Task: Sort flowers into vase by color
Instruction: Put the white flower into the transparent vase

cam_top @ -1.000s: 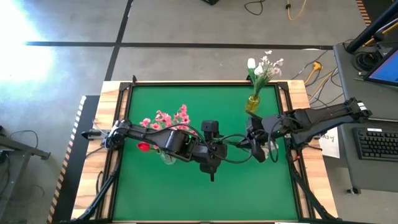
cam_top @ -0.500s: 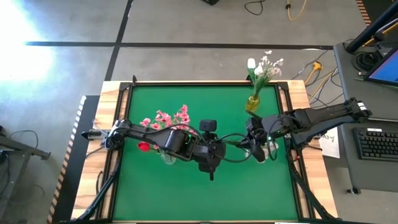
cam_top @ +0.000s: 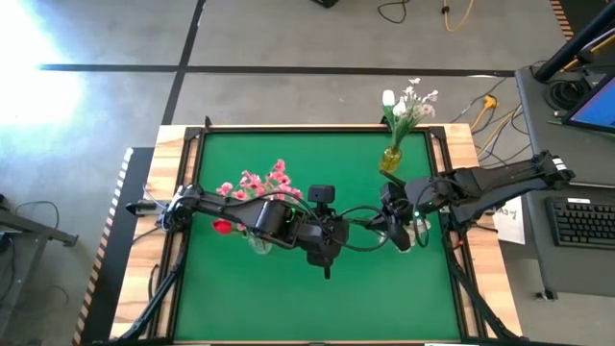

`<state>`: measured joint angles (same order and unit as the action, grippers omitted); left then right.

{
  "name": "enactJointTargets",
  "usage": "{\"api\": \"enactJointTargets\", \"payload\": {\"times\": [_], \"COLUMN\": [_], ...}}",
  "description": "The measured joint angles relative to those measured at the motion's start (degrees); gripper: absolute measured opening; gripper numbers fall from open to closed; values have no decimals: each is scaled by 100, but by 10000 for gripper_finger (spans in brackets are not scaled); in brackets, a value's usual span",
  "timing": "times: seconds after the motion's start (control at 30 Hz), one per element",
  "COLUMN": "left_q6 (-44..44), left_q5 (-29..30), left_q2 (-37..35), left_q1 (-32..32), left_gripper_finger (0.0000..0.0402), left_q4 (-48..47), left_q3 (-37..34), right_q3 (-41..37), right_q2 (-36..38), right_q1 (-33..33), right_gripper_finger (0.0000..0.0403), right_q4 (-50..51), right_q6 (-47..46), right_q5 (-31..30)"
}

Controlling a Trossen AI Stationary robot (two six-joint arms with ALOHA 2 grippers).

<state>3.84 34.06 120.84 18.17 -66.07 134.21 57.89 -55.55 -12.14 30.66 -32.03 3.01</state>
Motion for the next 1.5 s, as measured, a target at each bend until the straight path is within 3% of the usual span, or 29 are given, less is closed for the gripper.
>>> {"api": "enactJointTargets", "payload": {"times": [0.3, 0.47, 0.6, 0.8, 0.93, 1.2, 1.5], "left_q6": [7, 22, 147, 178, 192, 192, 166], "left_q5": [19, 639, 675, 671, 682, 695, 695], "left_q2": [0, 20, 22, 24, 24, 24, -105], "left_q1": [-2, -7, -3, 4, 4, 20, 231], "left_gripper_finger": [106, 134, 115, 20, 8, 1, 0], "left_q4": [4, -1, 1, -16, -36, -34, 10], "left_q3": [-1, -7, -7, -7, -4, -4, -2], "right_q3": [0, 0, 0, 0, 0, 0, -2], "right_q2": [2, 2, 4, 4, 4, 120, 925], "right_q1": [0, 2, 2, 6, 2, 4, 15], "right_gripper_finger": [22, 22, 22, 23, 35, 137, 231], "right_q4": [-39, -290, -284, -273, -265, -319, -1002], "right_q6": [2, 2, 2, -31, 5, 365, 870], "right_q5": [0, 82, 120, 128, -71, -102, -105]}}
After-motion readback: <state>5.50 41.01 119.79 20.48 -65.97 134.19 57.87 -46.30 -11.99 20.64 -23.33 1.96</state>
